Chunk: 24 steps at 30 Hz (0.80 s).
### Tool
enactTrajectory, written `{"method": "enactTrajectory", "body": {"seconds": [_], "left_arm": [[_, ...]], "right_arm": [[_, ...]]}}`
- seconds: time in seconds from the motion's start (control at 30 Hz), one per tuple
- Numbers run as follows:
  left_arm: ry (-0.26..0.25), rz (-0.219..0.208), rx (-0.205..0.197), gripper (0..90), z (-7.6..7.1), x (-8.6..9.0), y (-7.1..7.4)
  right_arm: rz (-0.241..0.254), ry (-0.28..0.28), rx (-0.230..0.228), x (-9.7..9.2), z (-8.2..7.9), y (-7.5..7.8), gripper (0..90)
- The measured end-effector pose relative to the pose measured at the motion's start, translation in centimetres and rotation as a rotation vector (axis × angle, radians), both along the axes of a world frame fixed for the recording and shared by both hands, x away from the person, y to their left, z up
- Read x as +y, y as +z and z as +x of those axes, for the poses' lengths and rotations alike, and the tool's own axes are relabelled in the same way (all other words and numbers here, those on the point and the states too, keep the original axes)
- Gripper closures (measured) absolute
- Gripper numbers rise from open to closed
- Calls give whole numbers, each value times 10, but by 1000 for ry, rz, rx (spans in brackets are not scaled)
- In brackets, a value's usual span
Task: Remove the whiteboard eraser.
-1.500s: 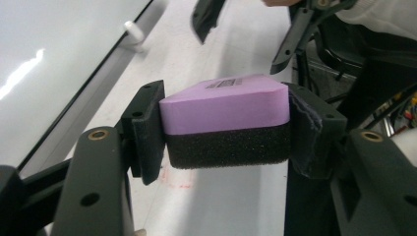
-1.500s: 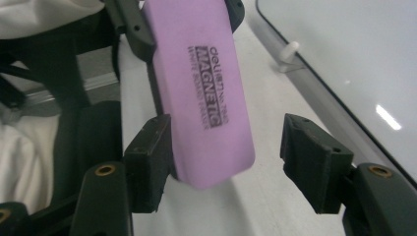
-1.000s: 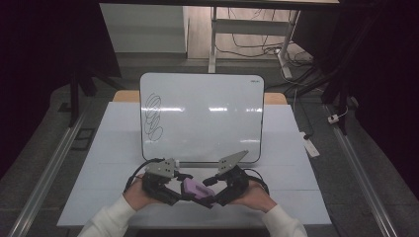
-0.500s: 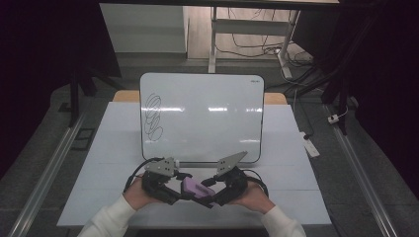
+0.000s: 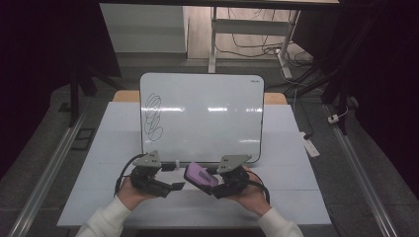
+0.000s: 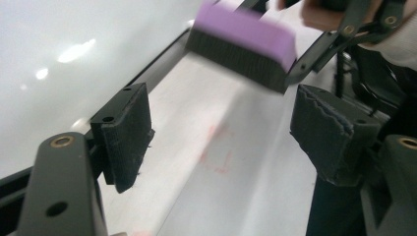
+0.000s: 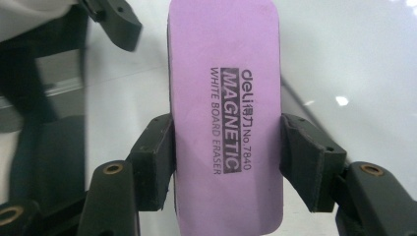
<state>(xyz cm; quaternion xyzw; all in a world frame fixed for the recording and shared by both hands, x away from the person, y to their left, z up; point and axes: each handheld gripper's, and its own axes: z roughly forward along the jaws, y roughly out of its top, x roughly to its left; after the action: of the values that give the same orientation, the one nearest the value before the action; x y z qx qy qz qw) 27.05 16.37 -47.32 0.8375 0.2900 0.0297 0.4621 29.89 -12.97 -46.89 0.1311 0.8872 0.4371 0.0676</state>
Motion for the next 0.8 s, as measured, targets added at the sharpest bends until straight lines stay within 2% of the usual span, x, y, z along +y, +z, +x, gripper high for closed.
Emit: {"method": "enactTrajectory", "body": {"seconds": [0.03, 0.07, 0.1, 0.13, 0.2, 0.27, 0.3, 0.33, 0.4, 0.43, 0.47, 0.53, 0.57, 0.67, 0.8], "left_arm": [[14, -1, 2, 251, -1, 5, -1], [31, -8, 7, 254, -2, 9, -3], [48, -10, 9, 254, -3, 14, -4], [80, -16, 16, 257, -6, 23, -7], [95, -13, 20, 257, -7, 27, -9], [126, -7, 23, 255, -10, 35, -12], [140, -8, 26, 255, -11, 39, -14], [154, -13, 35, 255, -12, 42, -16], [173, -10, 44, 255, -15, 50, -19], [184, -8, 48, 253, -16, 53, -21], [193, -9, 53, 253, -17, 57, -23], [214, -12, 59, 253, -20, 64, -27], [224, -14, 61, 253, -21, 68, -28], [259, -30, 66, 253, -23, 80, -31], [298, -43, 75, 247, -23, 90, -35]], "right_arm": [[-3, -18, -18, 0, -1, 1, 397], [-19, -59, -68, 2, -1, 2, 397], [-19, -59, -68, 2, -1, 2, 397], [-35, -97, -108, 4, -2, 4, 397], [-39, -115, -121, 5, -2, 4, 397], [-53, -154, -171, 10, -2, 6, 398], [-53, -154, -171, 10, -2, 6, 398], [-65, -177, -201, 15, 0, 8, 398], [-67, -189, -213, 18, 2, 10, 398], [-77, -213, -243, 26, 6, 13, 398], [-77, -213, -243, 26, 6, 13, 398], [-78, -240, -280, 38, 13, 20, 398], [-78, -240, -280, 38, 13, 20, 398], [-46, -244, -309, 53, 22, 30, 399], [-24, -249, -318, 62, 29, 38, 399]]}}
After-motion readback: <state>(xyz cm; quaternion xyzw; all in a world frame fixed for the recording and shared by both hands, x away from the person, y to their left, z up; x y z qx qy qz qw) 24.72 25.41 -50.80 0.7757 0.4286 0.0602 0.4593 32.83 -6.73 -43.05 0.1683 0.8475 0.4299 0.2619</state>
